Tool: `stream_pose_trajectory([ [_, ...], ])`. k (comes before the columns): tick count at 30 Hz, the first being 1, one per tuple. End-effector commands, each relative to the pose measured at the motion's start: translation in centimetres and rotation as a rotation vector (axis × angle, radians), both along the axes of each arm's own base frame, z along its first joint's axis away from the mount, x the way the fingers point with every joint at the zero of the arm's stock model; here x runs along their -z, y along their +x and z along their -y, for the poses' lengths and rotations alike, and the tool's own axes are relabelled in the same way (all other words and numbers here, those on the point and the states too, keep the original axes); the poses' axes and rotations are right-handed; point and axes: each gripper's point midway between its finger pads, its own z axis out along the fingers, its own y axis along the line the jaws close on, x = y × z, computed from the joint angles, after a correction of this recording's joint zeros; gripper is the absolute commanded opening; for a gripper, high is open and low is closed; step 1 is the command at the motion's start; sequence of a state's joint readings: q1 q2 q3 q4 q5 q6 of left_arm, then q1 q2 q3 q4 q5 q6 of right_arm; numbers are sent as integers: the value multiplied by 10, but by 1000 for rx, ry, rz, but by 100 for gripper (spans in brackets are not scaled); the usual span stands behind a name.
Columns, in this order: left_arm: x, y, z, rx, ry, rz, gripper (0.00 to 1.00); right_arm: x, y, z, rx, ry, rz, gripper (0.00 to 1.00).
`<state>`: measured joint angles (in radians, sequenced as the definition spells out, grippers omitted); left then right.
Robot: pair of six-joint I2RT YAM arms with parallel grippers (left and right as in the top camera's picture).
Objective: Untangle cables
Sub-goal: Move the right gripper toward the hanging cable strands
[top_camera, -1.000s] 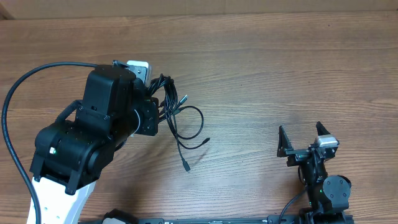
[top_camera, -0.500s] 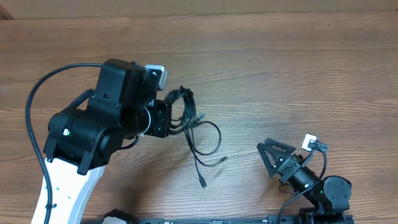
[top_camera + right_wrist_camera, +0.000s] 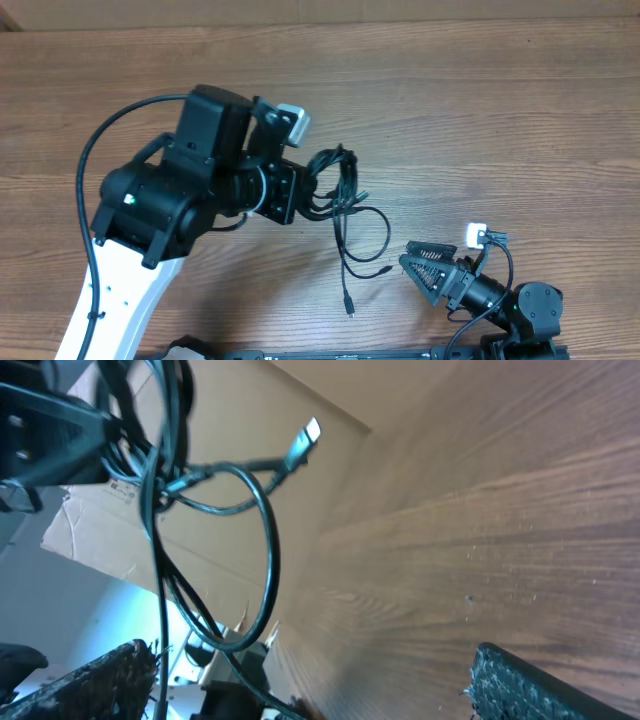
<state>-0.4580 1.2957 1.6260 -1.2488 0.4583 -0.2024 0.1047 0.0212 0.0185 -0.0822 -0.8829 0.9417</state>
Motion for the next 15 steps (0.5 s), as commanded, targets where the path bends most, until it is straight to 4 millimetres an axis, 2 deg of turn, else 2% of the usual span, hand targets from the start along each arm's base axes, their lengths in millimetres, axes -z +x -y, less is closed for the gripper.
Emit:
stream_pose_trajectory([
  [1,-14,-8,19,87,-39,47,5,12,5,-1,16,-13,-45,99],
  [8,-21,-11,34,133,-65,90,4,45,27,1,133,-80,-199,99],
  [12,-33,-9,42,153,-116,126,4,66,40,6,234,-163,-289,99],
  [15,-39,0,36,115,-101,185,4,83,49,13,306,-230,-356,99],
])
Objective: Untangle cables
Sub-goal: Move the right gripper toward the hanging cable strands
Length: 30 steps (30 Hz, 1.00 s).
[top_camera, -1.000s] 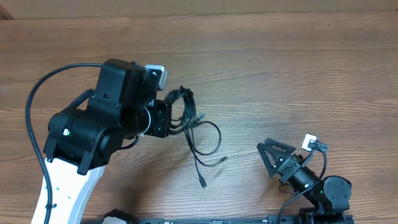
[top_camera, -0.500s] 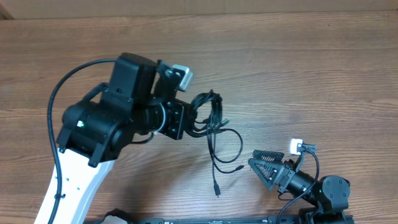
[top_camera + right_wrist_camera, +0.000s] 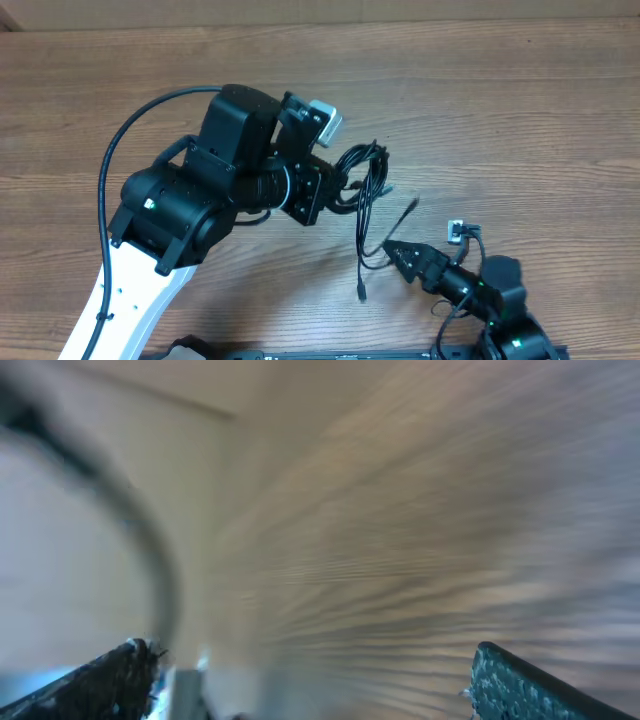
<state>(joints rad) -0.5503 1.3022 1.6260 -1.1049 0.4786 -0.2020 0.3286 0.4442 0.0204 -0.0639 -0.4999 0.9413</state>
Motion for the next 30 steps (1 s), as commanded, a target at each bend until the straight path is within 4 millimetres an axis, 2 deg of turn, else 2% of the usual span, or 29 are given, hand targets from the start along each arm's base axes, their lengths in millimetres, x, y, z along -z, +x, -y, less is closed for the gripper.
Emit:
stream_pose_trajectory([
  [1,-19,6,-6,-31,-4,99,4,1,25,17,147,-102,-3,99],
  [3,-22,18,-20,-114,43,156,4,2,29,17,147,-123,-25,99],
  [5,-23,28,-33,-190,93,202,4,-5,35,15,120,-165,10,99],
  [9,-18,45,-58,-320,202,251,4,-33,48,10,52,-269,105,99],
  [14,-16,61,-83,-447,310,301,4,-73,50,10,-28,-401,130,99],
  [19,-11,67,-85,-465,337,302,4,-105,40,11,-76,-434,58,100],
  [24,0,74,-81,-458,361,278,4,-146,27,-17,-218,-290,119,100],
  [30,4,73,-69,-411,326,250,4,-160,47,-34,-242,-247,214,96],
])
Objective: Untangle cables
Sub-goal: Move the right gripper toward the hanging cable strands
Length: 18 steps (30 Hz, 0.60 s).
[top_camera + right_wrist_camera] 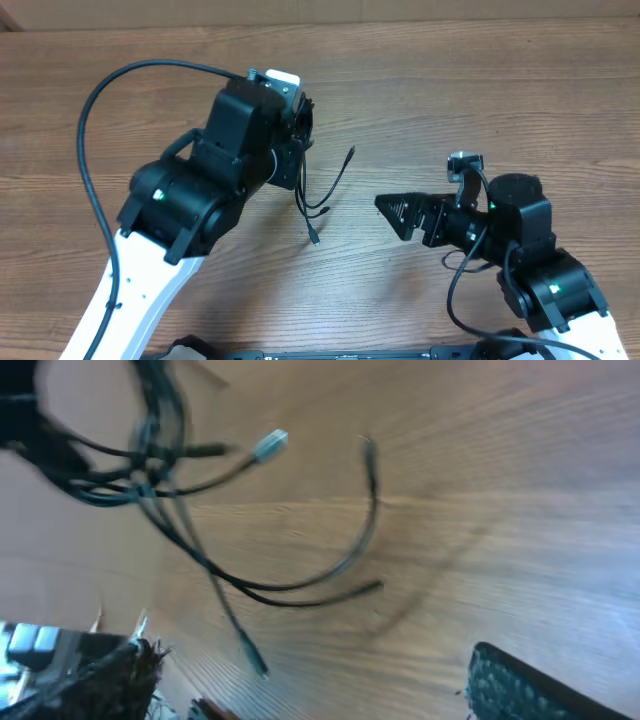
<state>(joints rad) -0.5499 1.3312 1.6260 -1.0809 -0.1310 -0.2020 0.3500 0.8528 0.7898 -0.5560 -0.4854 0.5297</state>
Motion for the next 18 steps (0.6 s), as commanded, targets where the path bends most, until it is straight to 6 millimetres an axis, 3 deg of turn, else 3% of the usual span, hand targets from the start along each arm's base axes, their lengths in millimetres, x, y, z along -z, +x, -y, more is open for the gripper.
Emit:
stream_pose_trajectory([
  [1,-15,-1,11,54,-55,26,4,-12,3,-22,-96,42,41,97],
  [4,-17,-7,27,123,-122,4,4,-10,7,-48,-191,44,85,95],
  [7,-18,-11,33,127,-173,-23,4,8,6,-80,-299,16,97,89],
  [12,-17,-12,33,83,-212,-49,4,33,4,-104,-362,-2,49,81],
  [14,-18,-11,33,47,-248,-64,4,41,3,-116,-390,-5,43,68],
  [17,-18,-11,33,23,-269,-76,4,45,2,-122,-404,-3,45,35],
  [18,-18,-11,33,23,-269,-77,4,45,2,-122,-404,-3,44,28],
])
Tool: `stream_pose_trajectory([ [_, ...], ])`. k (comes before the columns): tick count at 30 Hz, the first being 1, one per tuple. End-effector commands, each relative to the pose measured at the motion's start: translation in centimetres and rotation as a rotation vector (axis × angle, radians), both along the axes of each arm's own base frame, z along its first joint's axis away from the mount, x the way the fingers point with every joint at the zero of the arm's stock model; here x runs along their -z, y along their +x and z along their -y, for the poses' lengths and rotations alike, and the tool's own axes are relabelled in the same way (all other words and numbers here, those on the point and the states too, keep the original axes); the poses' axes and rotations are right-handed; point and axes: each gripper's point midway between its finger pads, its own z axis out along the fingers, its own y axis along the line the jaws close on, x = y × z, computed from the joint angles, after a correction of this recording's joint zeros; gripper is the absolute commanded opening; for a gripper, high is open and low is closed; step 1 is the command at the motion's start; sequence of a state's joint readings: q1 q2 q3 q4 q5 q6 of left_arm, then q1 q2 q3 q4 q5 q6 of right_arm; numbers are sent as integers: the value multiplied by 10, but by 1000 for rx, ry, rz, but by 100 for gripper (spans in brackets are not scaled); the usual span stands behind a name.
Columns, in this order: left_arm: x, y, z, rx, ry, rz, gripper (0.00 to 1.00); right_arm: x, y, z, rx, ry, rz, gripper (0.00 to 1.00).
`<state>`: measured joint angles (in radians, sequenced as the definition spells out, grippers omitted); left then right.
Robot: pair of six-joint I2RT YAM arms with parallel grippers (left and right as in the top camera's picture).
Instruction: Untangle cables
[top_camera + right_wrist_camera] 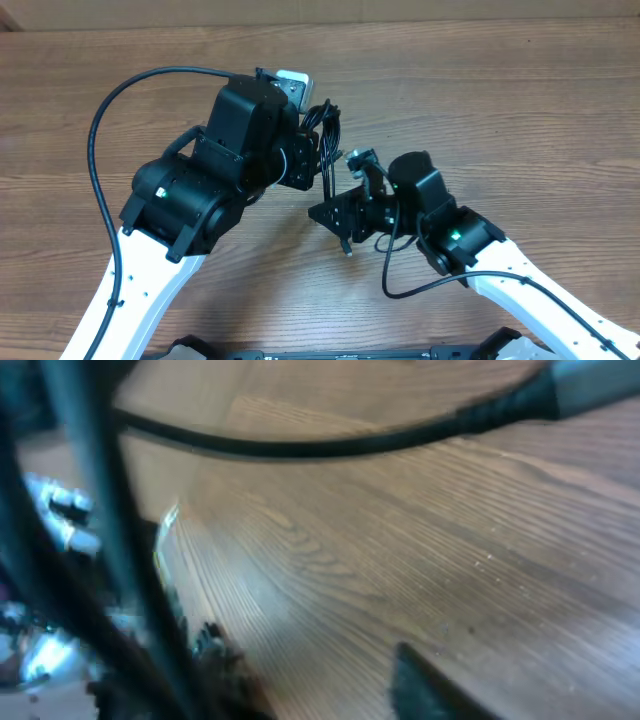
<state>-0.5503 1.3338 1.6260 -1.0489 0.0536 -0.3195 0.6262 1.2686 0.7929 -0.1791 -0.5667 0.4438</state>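
A tangle of thin black cables (pixel 327 130) hangs from my left gripper (pixel 312 150), which is shut on it above the middle of the wooden table (pixel 520 110). One loose end trails down to a plug (pixel 346 250). My right gripper (pixel 335 220) sits just below and right of the bundle, open, its tips among the dangling strands. The right wrist view is blurred. Dark strands (pixel 90 510) cross in front of its left finger, and another cable (pixel 330 440) runs across the top. Bare wood shows between the fingers (pixel 425 685).
The left arm's thick black hose (pixel 95 130) loops out to the left. The right arm's own wire (pixel 400 280) hangs beside its wrist near the front edge. A pale strip (pixel 400 10) borders the table's far side.
My right gripper has moved left from the mid-right of the table to just under the bundle. Its fingers stand closer together. The bundle now shows at the right of the left gripper.
First the left gripper held the bundle mid-table, with the right gripper open near the front right edge. Then the right gripper pointed at the dangling ends. Later the left gripper was further back and the right stood open to their right. Now it is among the strands.
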Motion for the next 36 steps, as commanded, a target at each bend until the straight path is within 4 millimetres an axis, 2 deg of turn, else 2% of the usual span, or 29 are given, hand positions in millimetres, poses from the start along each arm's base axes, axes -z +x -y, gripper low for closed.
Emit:
stream_pose_trajectory([
  [1,-14,-1,2,-31,-68,-1,4,-8,0,-6,-20,13,26,23],
  [3,-12,-1,1,-34,-60,-3,4,-10,1,-5,-10,21,17,6],
  [4,-11,0,-1,-38,-49,0,4,-13,0,-5,-7,33,7,4],
  [9,-2,4,-16,-58,69,20,4,-35,-9,2,-37,104,-19,4],
  [12,3,4,-18,-23,117,27,4,-46,-9,10,-7,131,-33,4],
  [18,8,5,-12,25,137,26,4,-69,-22,14,-54,194,-17,4],
  [22,11,-8,11,207,102,13,4,-76,-23,14,-49,214,-17,4],
  [26,11,-21,26,358,82,15,4,-82,-17,16,-38,230,13,4],
  [36,21,-36,22,435,128,-18,4,-86,21,50,128,260,-14,4],
])
